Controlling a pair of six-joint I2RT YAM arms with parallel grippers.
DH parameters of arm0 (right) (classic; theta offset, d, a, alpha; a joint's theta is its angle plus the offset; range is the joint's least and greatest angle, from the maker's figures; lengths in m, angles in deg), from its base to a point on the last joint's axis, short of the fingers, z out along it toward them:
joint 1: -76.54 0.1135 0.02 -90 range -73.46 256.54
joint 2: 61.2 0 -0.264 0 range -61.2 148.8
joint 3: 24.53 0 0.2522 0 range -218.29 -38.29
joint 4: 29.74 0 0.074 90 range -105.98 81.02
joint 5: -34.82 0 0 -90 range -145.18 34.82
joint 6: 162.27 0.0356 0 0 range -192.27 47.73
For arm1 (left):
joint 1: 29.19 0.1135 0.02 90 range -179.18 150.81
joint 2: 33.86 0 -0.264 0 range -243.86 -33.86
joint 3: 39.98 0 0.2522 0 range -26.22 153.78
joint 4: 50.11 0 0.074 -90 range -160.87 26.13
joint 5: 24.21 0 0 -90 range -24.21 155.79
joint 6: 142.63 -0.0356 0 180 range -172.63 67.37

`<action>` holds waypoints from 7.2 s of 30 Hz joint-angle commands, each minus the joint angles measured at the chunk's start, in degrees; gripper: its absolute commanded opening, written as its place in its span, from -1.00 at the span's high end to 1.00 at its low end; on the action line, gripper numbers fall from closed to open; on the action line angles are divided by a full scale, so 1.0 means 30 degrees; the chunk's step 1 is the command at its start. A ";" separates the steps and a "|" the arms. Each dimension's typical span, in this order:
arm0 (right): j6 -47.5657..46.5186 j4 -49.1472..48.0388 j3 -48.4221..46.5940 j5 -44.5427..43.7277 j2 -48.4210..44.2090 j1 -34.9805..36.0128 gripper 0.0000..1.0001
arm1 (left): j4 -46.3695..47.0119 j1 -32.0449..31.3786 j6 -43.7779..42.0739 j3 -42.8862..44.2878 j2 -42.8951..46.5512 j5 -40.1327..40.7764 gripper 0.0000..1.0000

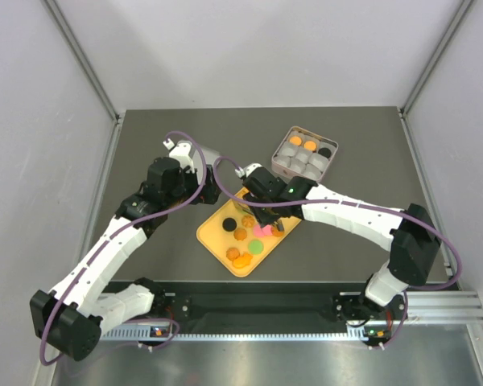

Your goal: Pack the cookies

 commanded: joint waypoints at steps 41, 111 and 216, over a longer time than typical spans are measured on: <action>-0.1674 -0.2161 -0.3138 0.0231 -0.0433 -0.9462 0.25 | 0.0304 0.0113 -0.0072 0.0002 0.0135 -0.0139 -0.98; 0.0111 -0.1518 0.1840 0.0875 -0.5729 -0.4339 0.11 | 0.0333 0.0142 -0.0072 0.0002 0.0047 -0.0168 -0.98; -0.1410 -0.3598 -0.0648 0.0084 -0.0780 -1.1279 0.30 | 0.0304 0.0142 -0.0071 -0.0027 0.0017 -0.0286 -0.98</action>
